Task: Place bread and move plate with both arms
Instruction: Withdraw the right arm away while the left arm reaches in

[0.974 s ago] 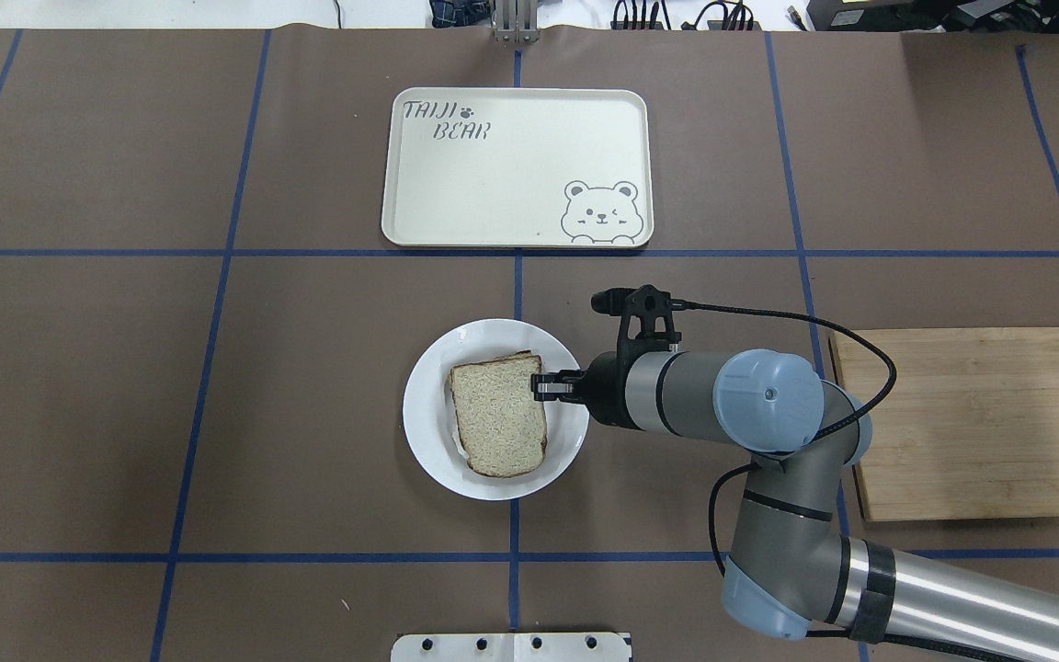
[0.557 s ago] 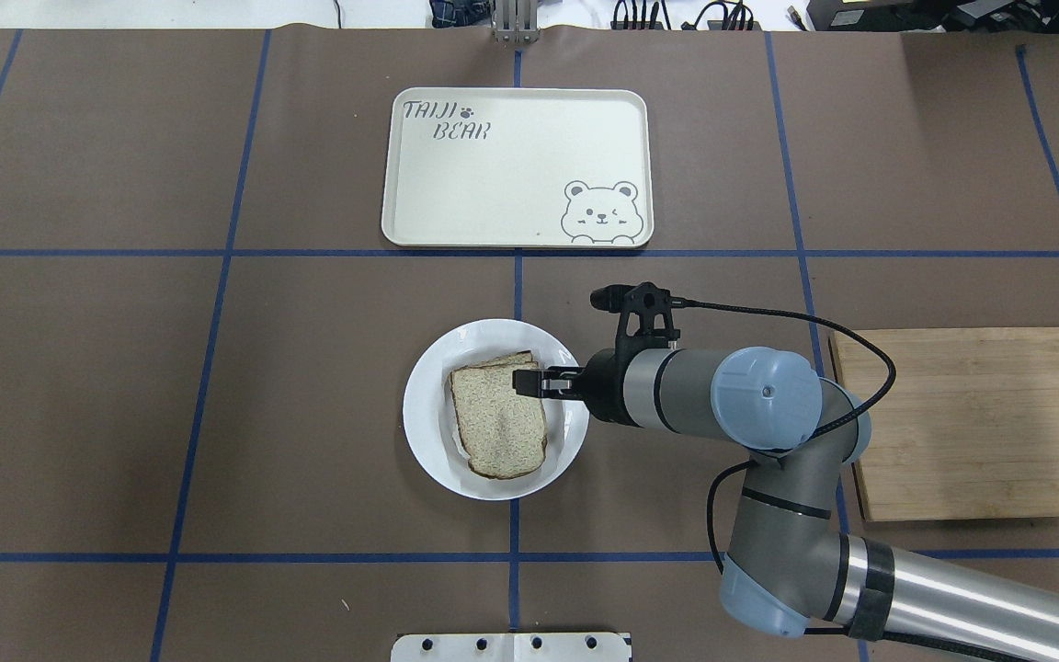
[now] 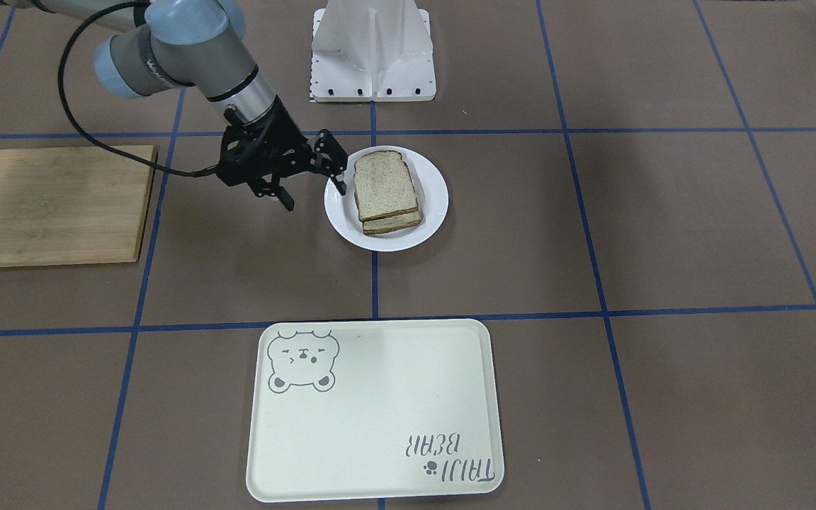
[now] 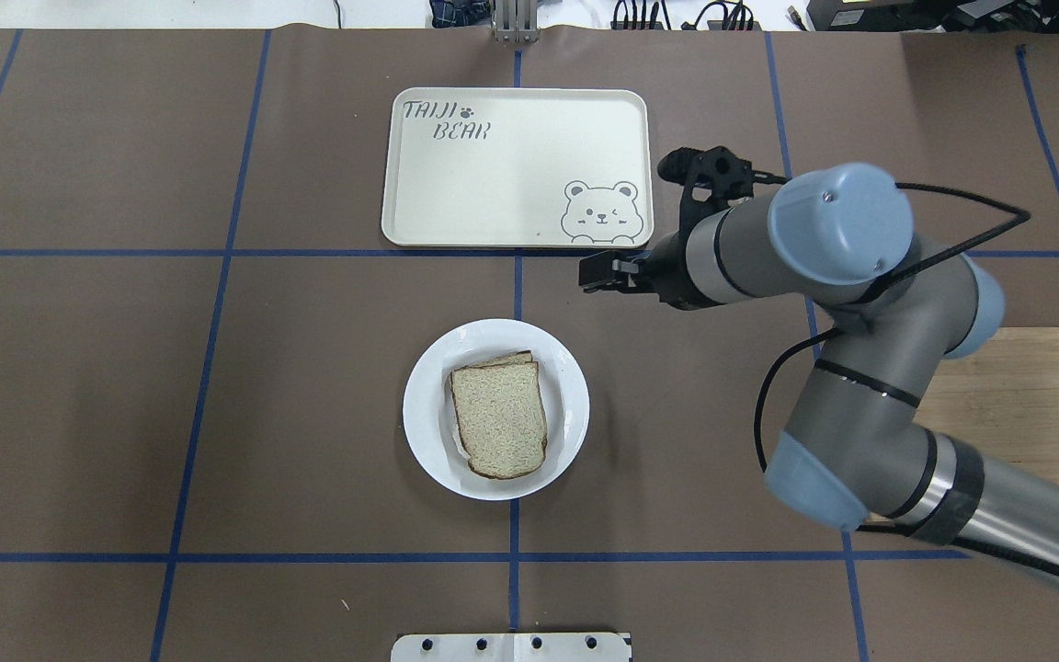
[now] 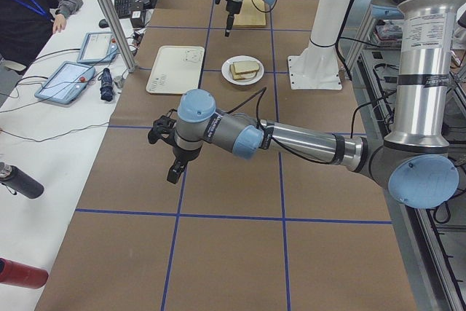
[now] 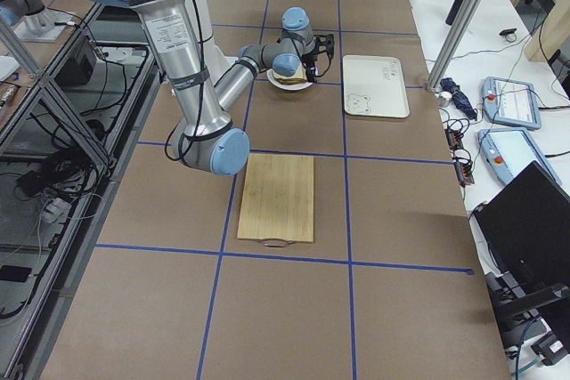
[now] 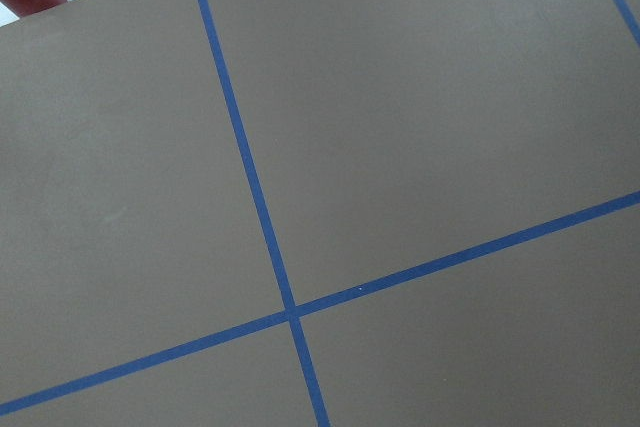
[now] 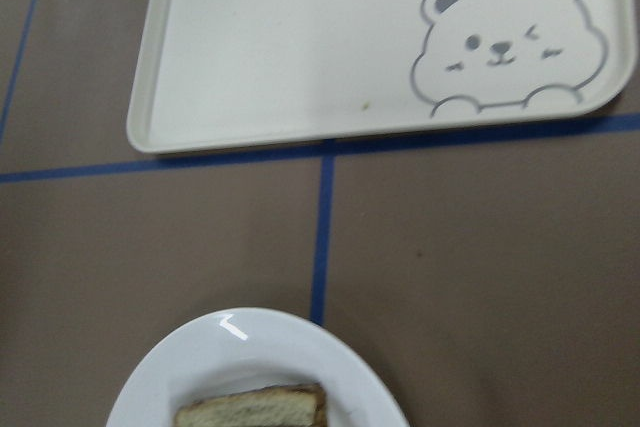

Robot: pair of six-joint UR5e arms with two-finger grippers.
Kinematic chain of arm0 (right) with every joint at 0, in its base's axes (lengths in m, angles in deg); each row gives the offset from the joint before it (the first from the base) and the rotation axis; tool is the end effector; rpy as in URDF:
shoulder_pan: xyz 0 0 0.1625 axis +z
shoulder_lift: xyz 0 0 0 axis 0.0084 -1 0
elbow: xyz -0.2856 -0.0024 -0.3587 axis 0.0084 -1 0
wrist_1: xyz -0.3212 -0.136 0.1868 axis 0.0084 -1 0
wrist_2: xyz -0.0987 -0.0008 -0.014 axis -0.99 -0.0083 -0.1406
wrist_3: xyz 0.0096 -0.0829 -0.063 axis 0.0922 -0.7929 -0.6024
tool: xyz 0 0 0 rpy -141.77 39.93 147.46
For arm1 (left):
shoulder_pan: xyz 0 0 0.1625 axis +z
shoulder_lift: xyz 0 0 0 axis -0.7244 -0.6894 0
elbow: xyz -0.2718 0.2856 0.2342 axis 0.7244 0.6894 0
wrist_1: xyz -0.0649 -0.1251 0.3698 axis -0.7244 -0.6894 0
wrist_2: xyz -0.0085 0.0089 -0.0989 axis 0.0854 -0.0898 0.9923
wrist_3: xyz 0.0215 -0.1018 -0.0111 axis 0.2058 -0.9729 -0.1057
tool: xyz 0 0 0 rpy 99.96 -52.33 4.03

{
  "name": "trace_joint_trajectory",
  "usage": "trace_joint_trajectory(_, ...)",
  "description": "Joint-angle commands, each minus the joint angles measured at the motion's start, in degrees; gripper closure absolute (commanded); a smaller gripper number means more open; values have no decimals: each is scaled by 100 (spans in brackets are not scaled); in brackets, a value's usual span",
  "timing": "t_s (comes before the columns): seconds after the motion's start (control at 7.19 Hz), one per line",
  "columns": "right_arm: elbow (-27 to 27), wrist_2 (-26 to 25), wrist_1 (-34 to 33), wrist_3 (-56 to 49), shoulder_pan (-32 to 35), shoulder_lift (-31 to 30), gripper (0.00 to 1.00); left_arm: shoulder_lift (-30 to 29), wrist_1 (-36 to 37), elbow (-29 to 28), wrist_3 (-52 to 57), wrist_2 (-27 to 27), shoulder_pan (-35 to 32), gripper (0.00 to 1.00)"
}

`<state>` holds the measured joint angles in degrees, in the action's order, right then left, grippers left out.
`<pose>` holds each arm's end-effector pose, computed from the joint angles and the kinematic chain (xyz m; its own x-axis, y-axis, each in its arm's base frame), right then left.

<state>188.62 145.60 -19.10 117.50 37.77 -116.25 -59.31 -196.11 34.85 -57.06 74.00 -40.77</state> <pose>-0.4136 -0.4543 0.2868 0.4782 -0.0194 0.8780 -0.2300 0.9621 0.1466 -0.0384 -0.4922 0.5711 0.7208 0.3379 -0.6052 -0.0363 0.8904 0.4538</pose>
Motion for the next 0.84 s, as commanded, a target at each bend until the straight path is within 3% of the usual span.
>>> trace_joint_trajectory(0.0,-44,1370,-351,-1490,1590,-533,0,-285,-544,48,-282,156,585,1)
trace_joint_trajectory(0.14,-454,2013,-360,-2629,2276,-745,0,-557,-676,100,-1206,427,858,1)
trace_joint_trajectory(0.42,-835,2152,-456,-4364,3114,-1403,0,-595,-1761,118,-3523,544,1456,1)
trace_joint_trajectory(0.7,-863,2204,-1050,-5981,3888,-2071,0,-587,-2739,83,-5190,535,2167,1)
